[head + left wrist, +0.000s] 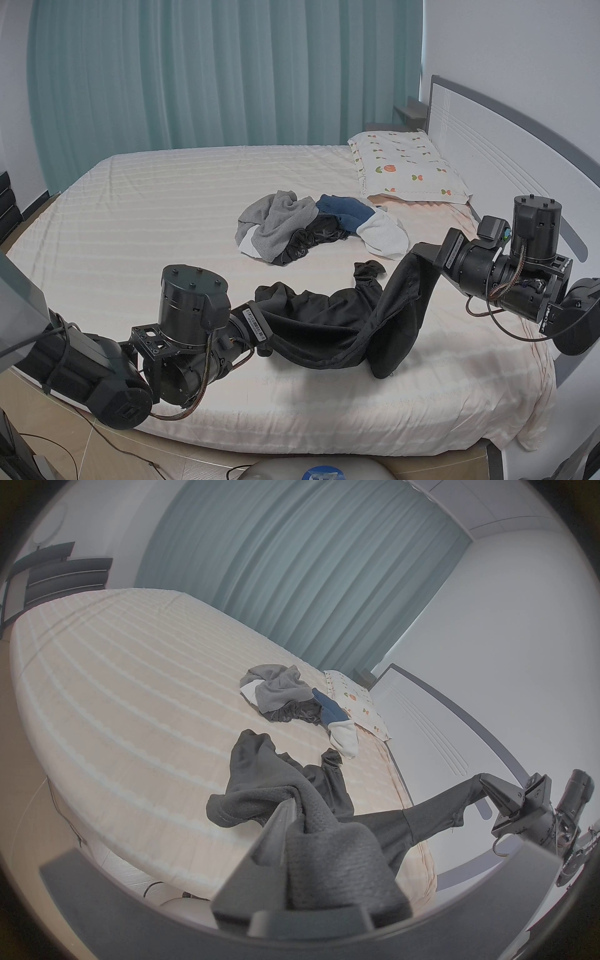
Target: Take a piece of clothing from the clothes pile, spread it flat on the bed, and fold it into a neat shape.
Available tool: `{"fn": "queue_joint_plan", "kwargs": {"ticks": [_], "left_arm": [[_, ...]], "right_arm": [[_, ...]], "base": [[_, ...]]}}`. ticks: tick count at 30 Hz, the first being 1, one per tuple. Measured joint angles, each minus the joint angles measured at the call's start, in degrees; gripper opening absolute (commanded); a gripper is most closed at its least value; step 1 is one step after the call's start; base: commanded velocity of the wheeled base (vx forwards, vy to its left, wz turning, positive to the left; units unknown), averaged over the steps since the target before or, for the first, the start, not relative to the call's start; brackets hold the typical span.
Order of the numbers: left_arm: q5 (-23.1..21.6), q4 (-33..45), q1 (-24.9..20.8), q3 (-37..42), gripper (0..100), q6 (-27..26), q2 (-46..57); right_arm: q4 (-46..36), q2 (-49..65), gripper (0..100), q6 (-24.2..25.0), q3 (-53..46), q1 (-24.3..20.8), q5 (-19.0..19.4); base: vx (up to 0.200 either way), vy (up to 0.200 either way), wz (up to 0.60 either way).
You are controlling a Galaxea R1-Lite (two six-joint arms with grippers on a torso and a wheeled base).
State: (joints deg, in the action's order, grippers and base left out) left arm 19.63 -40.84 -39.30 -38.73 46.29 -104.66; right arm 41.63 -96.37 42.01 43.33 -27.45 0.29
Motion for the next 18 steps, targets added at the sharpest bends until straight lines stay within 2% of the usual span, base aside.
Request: {"fn": "queue_joint_plan", "kwargs": {"ticks": [2,14,18], "left_arm": [[0.0,0.0,0.1,0.0,0,0.0,0.0],[0.0,0.0,0.8,-0.3,0,0.1,0.1],[0.5,0.1,1.0,-0.3,0,0.0,0.3]], "right_arm": [[0.0,-0.1,0,0.0,-0.1,0.0,0.0],[0.0,-0.5,0,0.0,-1.1,0.6,-0.3],[0.0,-0.6,0,-0.3,-1.1,0.5,-2.6]], "base": [[0.000,0.000,0.00],[0.000,0.200,0.00],[0.000,0.200,0.00]]}}
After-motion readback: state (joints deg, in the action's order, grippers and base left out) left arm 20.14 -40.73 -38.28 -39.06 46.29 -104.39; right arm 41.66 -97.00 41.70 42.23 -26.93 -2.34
